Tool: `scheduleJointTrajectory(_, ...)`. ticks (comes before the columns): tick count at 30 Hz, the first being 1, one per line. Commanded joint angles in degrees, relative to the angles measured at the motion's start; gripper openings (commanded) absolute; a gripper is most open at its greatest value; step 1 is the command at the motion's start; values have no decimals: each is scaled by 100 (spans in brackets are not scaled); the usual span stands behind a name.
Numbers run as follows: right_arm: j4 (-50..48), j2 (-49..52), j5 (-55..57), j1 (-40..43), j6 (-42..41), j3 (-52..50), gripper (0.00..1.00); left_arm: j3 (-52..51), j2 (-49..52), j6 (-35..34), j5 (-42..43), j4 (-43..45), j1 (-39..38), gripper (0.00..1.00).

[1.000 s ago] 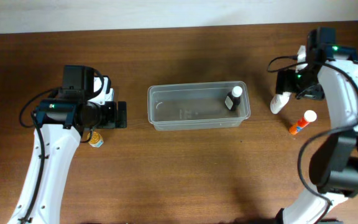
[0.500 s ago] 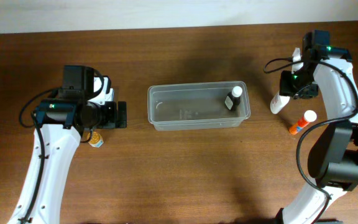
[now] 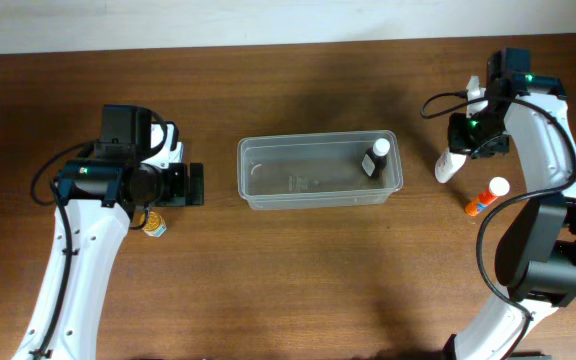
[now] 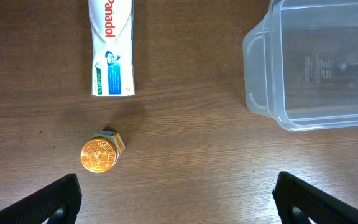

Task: Pack container
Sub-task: 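Release bottle and move right gripper to the white spray bottle, then grasp white spray bottle and place it in the container's right end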

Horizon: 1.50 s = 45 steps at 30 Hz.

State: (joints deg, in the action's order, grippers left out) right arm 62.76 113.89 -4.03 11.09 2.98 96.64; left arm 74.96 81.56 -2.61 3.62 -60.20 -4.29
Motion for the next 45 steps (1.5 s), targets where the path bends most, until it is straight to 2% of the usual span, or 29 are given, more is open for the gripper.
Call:
scheduleJointTrajectory(1,-17,81,-46,-76,2,44,22,111,20,90,-39,15,44,99)
scheduleJointTrajectory(6,92,-24,-46,-144,2,61,15,111,20,90,-39,15,46,99)
scheduleJointTrajectory(11,501,-411,-46,-308,2,457,15,111,20,90,-39,15,46,99)
scheduleJointTrajectory(16,1462,-997,-24,-734,2,1224,15,111,20,90,-39,15,46,99)
scheduleJointTrajectory(22,1836,-1593,-28,-1333,-101,1333,15,111,20,90,-39,17,44,100)
scheduleJointTrajectory(26,1989,-1596,-28,-1631,-345,1318,15,111,20,90,-39,20,46,99)
scheduleJointTrajectory(33,1843,-1340,-52,-2028,-520,769,15,111,20,90,-39,42,46,99)
scheduleJointTrajectory(45,286,-1215,-52,-2048,-518,-621,15,111,20,87,-39,42,44,99)
